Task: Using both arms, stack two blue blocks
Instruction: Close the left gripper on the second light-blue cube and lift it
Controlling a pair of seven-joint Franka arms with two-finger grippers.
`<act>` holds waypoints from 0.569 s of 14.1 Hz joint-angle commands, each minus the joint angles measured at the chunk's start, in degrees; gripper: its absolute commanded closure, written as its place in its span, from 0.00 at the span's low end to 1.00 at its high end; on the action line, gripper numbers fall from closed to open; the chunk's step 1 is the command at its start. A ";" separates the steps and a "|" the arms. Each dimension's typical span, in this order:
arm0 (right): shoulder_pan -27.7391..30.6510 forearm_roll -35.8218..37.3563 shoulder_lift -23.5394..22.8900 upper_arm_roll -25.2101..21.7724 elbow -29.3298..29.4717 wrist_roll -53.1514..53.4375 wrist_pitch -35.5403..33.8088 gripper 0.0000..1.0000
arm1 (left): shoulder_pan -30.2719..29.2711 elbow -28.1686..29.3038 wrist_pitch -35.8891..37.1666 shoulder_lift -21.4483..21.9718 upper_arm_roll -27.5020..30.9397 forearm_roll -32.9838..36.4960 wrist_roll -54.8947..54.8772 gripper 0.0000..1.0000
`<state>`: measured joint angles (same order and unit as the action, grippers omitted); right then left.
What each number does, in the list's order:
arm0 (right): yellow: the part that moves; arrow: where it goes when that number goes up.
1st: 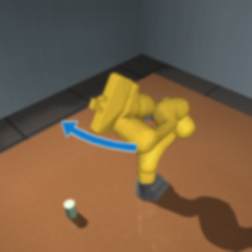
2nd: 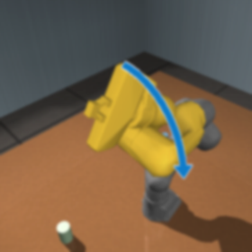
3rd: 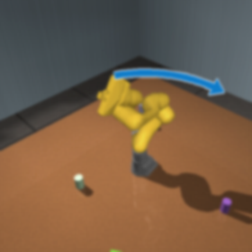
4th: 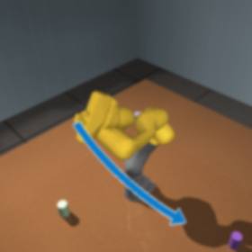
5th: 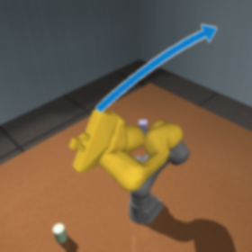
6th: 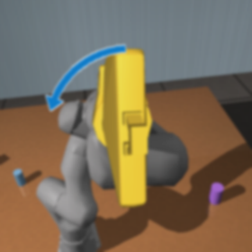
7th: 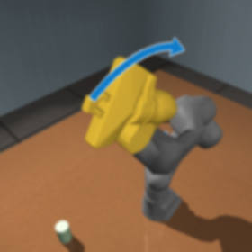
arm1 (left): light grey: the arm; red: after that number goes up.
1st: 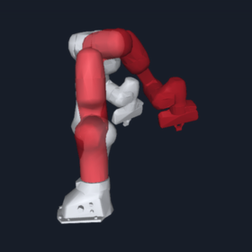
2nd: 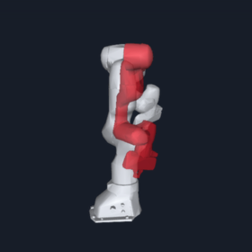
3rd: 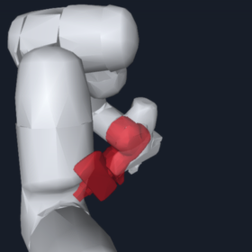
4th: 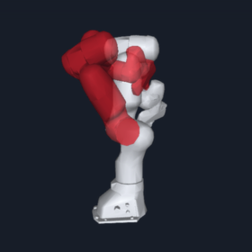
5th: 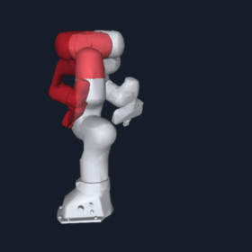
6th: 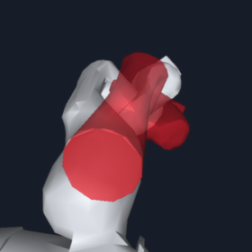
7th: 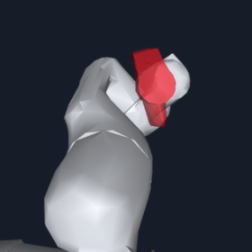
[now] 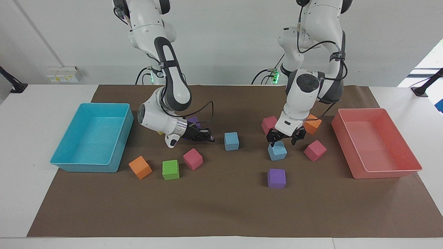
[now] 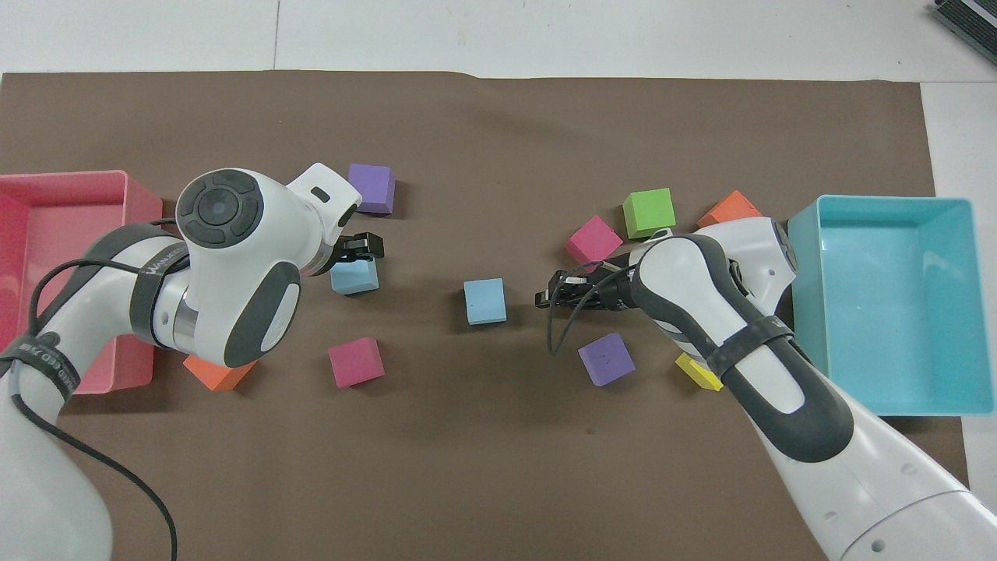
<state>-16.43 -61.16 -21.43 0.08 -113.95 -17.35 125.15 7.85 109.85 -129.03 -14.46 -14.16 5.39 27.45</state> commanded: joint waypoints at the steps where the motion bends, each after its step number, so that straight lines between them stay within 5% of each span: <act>1: 0.00 -2.29 0.16 0.36 -0.75 -2.34 1.41 1.00 | -0.91 1.33 -2.62 -0.65 -0.52 1.38 2.08 0.00; 8: -0.09 -2.38 0.25 0.36 -1.10 -2.25 1.76 1.00 | -0.82 4.14 -7.54 -2.07 -0.52 1.38 2.70 0.00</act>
<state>-16.63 -61.25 -21.45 0.10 -114.12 -17.35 125.28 7.78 112.17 -134.22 -16.97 -14.12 5.46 28.94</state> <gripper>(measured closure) 0.991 0.000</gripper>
